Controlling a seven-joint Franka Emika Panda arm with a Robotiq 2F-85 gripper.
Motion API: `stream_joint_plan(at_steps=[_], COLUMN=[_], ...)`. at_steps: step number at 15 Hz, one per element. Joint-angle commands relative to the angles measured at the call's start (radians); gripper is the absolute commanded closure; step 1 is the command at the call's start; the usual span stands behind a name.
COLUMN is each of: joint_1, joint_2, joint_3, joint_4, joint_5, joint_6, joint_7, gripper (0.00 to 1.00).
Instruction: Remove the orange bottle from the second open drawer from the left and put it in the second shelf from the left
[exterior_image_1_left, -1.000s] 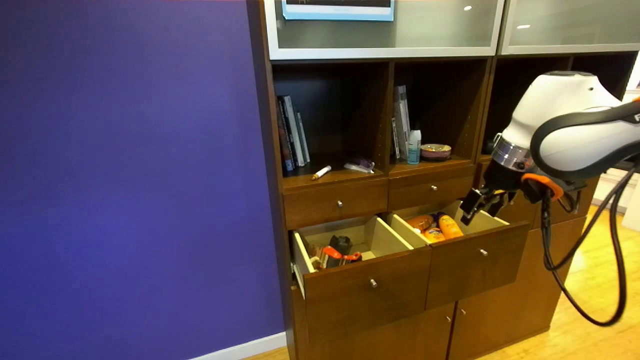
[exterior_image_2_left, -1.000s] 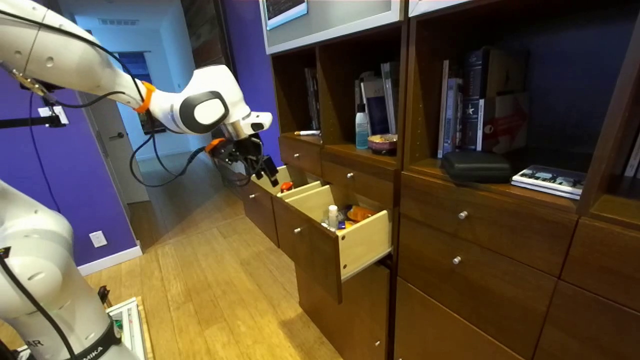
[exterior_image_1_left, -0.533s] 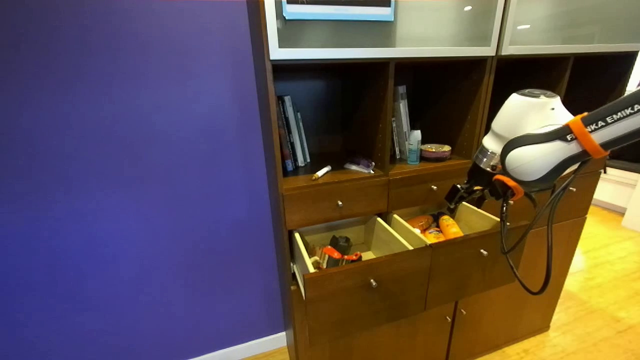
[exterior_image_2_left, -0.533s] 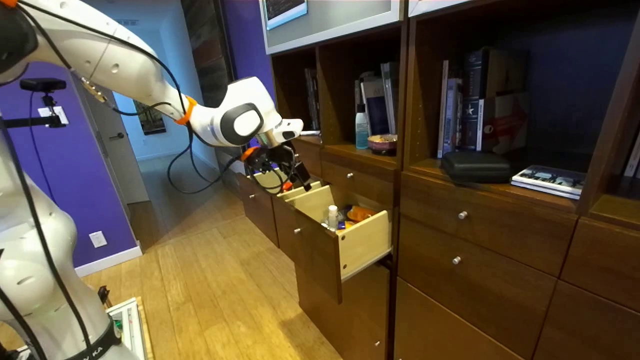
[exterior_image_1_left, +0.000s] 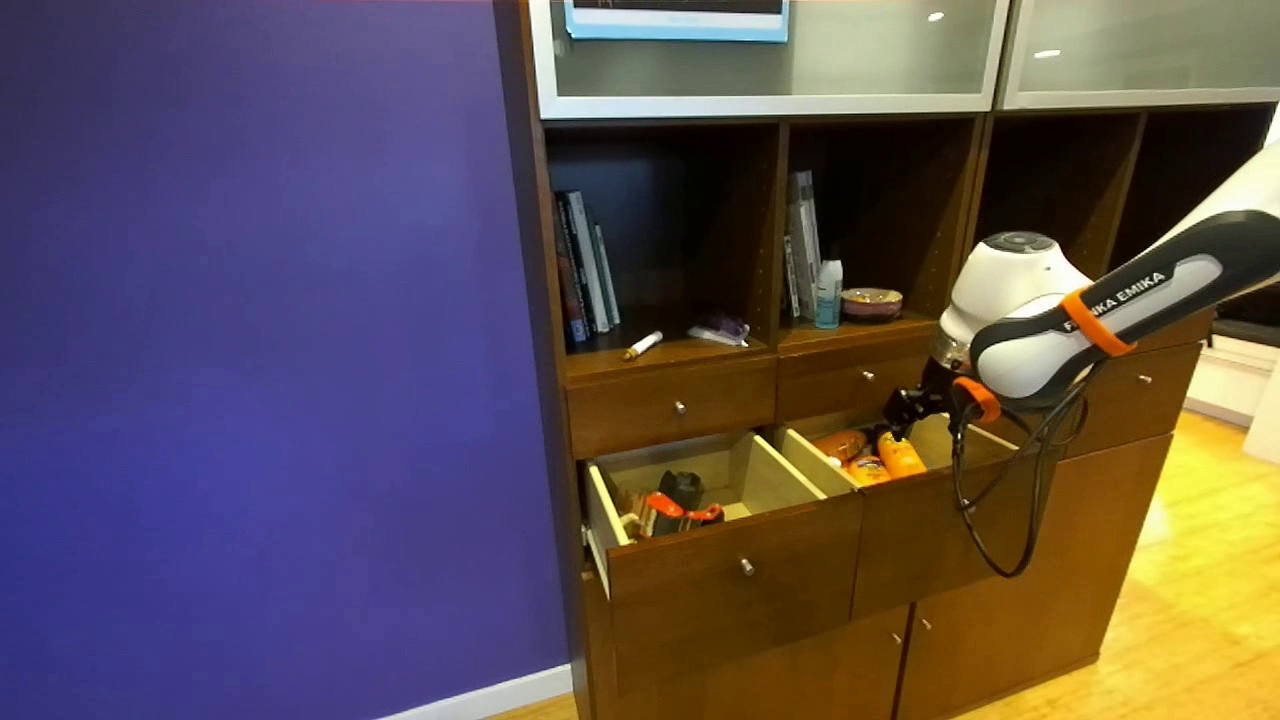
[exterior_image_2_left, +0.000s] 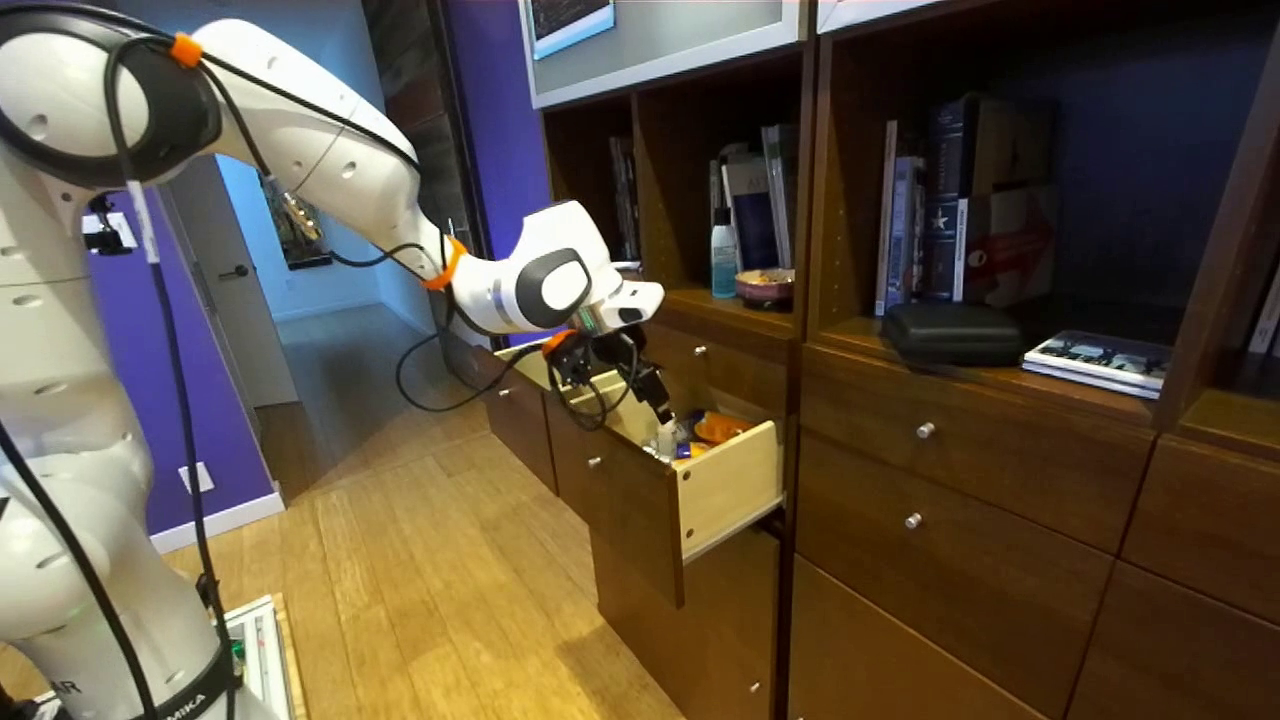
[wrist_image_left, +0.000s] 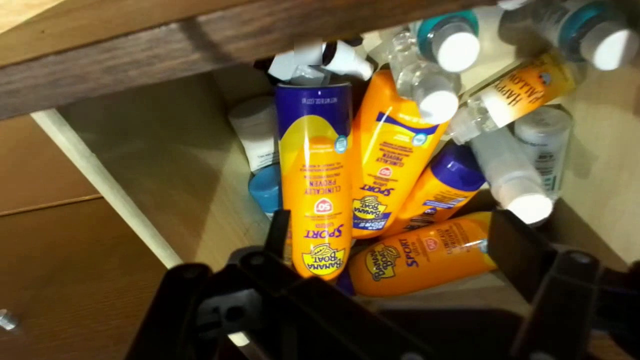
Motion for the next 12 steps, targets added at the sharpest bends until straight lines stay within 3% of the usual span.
stream_joint_plan(at_steps=[1, 5, 7, 12], joint_1=[0.04, 0.048, 0.067, 0.102], joint_2=[0.014, 0.028, 0.064, 0.146], joint_3=[-0.047, -0.051, -0.086, -0.142], joint_4=[0.013, 0.029, 0.063, 0.147], joint_5=[0.016, 0.017, -0.033, -0.014], joint_6=[0.0, 0.001, 0.01, 0.015], joint_7=[-0.011, -0.004, 0.049, 0.068], gripper=[0.0, 0.0, 0.0, 0.0])
